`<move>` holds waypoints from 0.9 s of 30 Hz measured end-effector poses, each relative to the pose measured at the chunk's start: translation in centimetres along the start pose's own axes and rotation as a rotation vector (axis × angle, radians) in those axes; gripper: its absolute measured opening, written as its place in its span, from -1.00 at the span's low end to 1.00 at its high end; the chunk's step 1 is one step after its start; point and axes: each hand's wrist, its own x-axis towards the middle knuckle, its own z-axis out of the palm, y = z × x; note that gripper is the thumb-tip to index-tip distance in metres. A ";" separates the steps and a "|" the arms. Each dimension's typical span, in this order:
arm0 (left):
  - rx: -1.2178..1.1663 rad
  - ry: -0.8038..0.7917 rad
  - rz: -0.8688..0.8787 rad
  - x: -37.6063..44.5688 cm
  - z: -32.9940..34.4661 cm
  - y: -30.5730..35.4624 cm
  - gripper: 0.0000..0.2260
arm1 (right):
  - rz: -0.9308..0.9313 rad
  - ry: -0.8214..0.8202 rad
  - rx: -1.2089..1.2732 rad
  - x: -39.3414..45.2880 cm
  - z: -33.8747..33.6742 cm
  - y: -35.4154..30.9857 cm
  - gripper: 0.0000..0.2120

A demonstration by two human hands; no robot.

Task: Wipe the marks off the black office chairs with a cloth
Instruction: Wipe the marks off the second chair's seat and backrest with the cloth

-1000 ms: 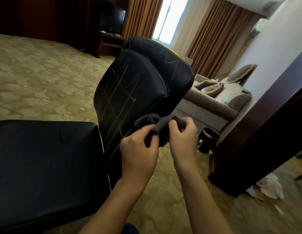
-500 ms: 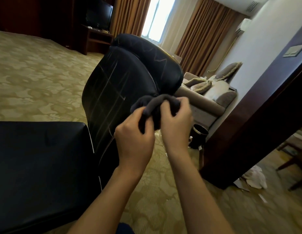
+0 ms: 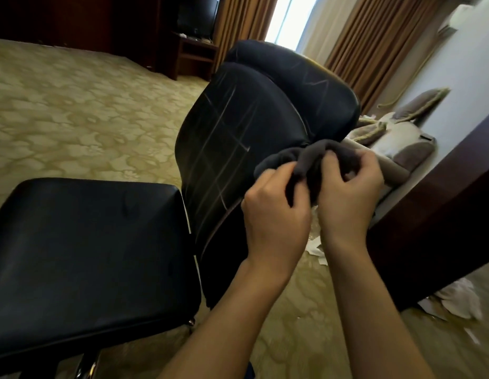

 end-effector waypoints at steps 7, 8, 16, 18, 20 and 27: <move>0.170 -0.116 -0.200 -6.0 -3.2 -7.5 -0.84 | -0.022 -0.156 -0.252 -8.4 2.0 5.9 -0.87; 0.192 -0.148 -0.272 -7.4 -4.0 -8.5 -0.85 | 0.025 -0.196 -0.267 -10.4 2.1 7.0 -0.88; 0.183 -0.098 -0.340 -9.9 -6.3 -7.7 -0.94 | 0.158 -0.190 -0.172 -12.7 -0.2 6.4 -0.90; 0.140 -0.055 -0.278 -7.8 -5.7 -6.2 -0.97 | 0.087 -0.166 -0.161 -10.5 -0.5 4.7 -0.89; 0.149 -0.033 -0.225 -5.7 -5.0 -5.7 -0.96 | 0.011 -0.122 -0.171 -8.6 -0.1 3.6 -0.89; 0.201 -0.033 -0.297 -4.6 -5.2 -9.4 -0.89 | -0.065 -0.090 -0.291 -11.5 5.1 4.4 -0.87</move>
